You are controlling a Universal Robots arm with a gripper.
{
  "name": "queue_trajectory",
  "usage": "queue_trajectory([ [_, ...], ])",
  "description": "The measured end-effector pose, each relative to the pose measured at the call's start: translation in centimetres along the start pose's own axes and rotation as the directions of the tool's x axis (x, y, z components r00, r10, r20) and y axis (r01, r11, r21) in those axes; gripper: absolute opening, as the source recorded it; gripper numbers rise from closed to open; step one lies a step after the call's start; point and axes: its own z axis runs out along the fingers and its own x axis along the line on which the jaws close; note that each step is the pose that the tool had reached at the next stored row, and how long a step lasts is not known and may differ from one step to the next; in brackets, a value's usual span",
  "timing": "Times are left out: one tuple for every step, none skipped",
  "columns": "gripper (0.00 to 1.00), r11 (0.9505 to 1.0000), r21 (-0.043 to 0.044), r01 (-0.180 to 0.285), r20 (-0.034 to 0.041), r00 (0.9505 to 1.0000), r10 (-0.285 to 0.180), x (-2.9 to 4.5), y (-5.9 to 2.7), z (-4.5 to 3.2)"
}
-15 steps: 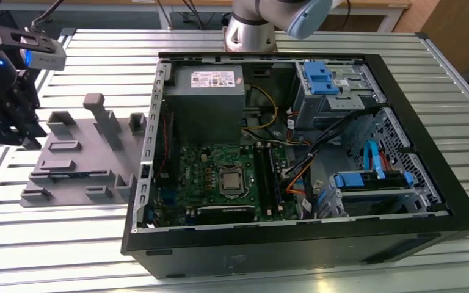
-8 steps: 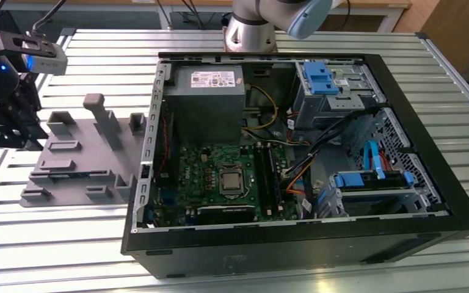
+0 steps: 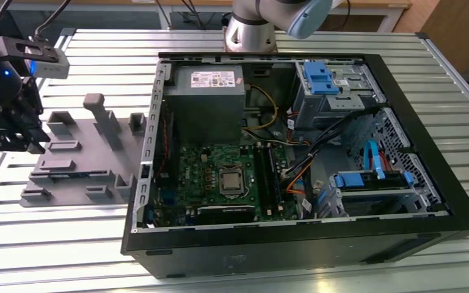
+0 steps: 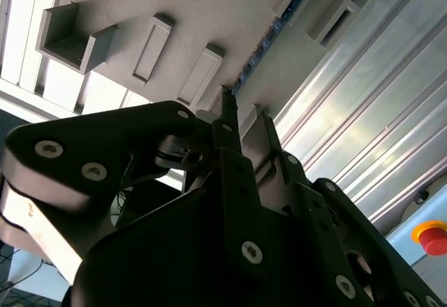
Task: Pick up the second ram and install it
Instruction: 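Pick up the second ram and move it above second insertion slot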
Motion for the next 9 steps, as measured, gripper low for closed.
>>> queue_trajectory([
  [0.31,1.0000,0.0002,0.000,0.0001,1.0000,0.000,0.00,-0.01,0.03],
  [0.31,1.0000,0.0002,0.000,0.0002,1.0000,0.000,0.00,-0.01,0.05],
  [0.31,1.0000,0.0002,0.000,0.0002,1.0000,0.000,0.00,-0.01,0.05],
  [0.31,1.0000,0.0003,0.000,0.0003,1.0000,0.000,0.00,-0.01,0.05],
  [0.31,1.0000,0.0004,0.000,0.0009,1.0000,0.000,0.00,0.00,0.08],
  [0.31,1.0000,0.0004,0.000,0.0018,1.0000,0.000,0.00,0.00,0.11],
  [0.31,1.0000,0.0003,0.000,0.0031,1.0000,0.000,0.01,0.00,0.15],
  [0.31,1.0000,0.0003,0.000,0.0045,1.0000,0.000,0.03,-0.01,0.19],
  [0.31,1.0000,0.0004,0.000,0.0055,1.0000,0.000,0.06,-0.01,0.24],
])
